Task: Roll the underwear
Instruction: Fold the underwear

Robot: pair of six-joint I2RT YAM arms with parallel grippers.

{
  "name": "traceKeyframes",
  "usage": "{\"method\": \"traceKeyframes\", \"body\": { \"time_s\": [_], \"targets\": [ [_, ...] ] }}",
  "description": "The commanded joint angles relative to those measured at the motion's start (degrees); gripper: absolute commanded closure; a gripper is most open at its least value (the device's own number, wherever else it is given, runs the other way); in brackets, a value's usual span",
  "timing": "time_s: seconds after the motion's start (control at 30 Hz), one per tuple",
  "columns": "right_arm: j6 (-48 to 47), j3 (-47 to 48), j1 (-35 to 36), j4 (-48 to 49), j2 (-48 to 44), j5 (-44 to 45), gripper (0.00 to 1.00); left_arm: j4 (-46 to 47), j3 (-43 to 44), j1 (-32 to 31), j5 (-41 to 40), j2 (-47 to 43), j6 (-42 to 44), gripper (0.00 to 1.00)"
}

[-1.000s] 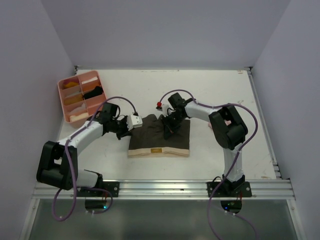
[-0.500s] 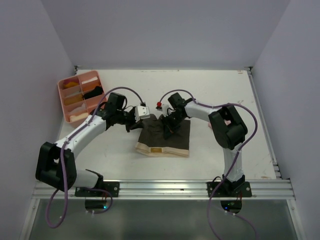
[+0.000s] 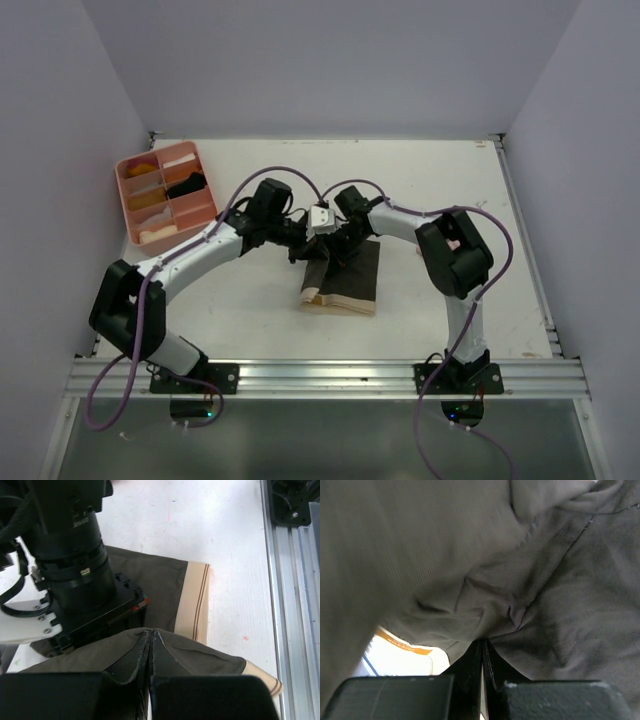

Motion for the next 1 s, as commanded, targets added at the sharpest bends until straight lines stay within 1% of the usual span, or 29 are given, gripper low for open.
{"method": "traceKeyframes", "body": {
  "time_s": [0.0,0.03,0.17,0.33,0.5,0.67,0.77,0.9,0.97],
  "targets": [
    [0.1,0.8,0.4,0.0,-1.7,-1.0,0.96,3.3,1.0,-1.3,1.7,1.1,-2.7,1.00],
    [0.1,0.4,0.2,0.3,-2.7,-1.5,0.96,3.0,0.5,-1.3,1.5,0.9,-2.0,1.00],
    [5.4,-0.9,-0.4,2.2,-8.1,-3.9,0.95,2.3,-1.2,-1.1,1.4,-0.2,-1.7,1.00],
    [8.4,-2.5,-0.4,6.6,-9.8,-5.8,0.94,0.9,-1.5,-0.7,0.5,-1.6,-0.9,1.00],
    [8.9,-0.9,-0.4,6.4,-4.5,-4.9,0.95,0.3,-1.0,0.3,0.3,-2.7,-0.8,1.00],
    [13.0,-0.9,-0.4,11.0,0.5,-2.4,0.95,0.1,0.1,0.3,1.4,-2.9,-1.5,1.00],
    [15.6,-1.2,-0.4,14.6,3.0,-3.9,0.95,0.4,0.5,0.2,2.2,-2.5,-2.3,1.00],
    [21.7,-1.9,-0.1,20.1,4.9,-6.6,0.95,1.7,1.2,-0.5,3.8,-0.9,-3.7,1.00],
    [23.4,-1.4,0.2,21.0,5.2,-6.9,0.95,2.5,2.0,-1.1,3.8,-0.1,-4.5,1.00]
  ]
}}
